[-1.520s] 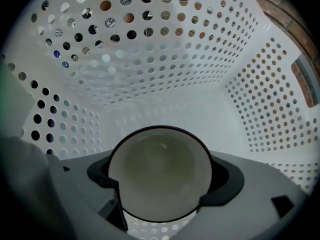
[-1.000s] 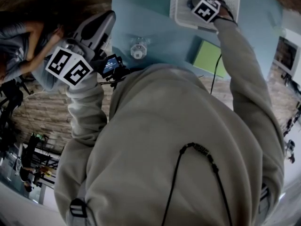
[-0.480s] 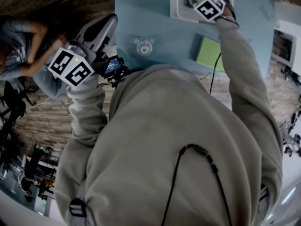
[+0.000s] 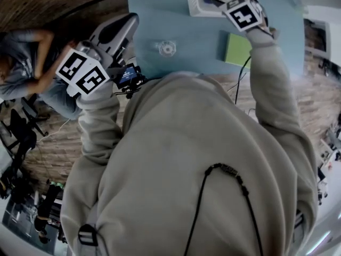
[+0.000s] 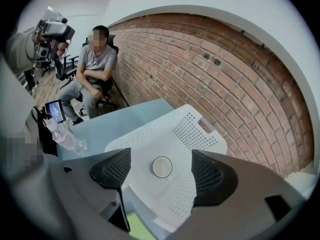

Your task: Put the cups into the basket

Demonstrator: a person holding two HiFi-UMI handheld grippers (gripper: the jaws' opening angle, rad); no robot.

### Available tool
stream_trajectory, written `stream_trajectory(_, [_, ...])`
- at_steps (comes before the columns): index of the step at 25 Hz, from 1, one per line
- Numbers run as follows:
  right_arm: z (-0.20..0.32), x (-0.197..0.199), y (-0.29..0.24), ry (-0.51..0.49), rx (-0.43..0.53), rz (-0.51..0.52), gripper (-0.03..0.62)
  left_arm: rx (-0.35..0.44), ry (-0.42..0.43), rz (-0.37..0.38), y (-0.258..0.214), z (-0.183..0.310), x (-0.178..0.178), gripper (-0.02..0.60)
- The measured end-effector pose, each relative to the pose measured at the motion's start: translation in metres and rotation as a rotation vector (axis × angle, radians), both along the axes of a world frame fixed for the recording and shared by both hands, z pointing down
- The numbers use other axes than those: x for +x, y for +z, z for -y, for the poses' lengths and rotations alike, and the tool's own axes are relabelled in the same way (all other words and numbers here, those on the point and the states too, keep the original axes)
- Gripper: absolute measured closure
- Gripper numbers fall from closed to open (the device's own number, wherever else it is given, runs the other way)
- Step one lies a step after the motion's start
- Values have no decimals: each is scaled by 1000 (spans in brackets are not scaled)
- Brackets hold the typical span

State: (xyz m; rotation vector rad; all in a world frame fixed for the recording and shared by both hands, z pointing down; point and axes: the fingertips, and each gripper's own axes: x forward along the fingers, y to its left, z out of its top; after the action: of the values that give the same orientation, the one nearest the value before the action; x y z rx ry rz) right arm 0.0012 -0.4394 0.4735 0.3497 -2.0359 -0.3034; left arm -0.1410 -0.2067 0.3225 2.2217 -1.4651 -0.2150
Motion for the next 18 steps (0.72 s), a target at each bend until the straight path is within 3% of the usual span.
stream_trajectory(3, [-28, 14, -26, -4, -13, 63, 265, 19, 55, 12, -9, -2, 23, 583])
stream_trajectory(9, [-70, 38, -65, 43, -49, 223, 554, 54, 153, 47, -26, -5, 50, 583])
stream_trajectory(13, [-120, 40, -66, 19, -237, 329, 582, 96, 197, 43, -35, -5, 57, 583])
stream_trajectory(18, [-153, 38, -83, 44, -282, 424, 582, 146, 248, 42, -53, -6, 66, 583])
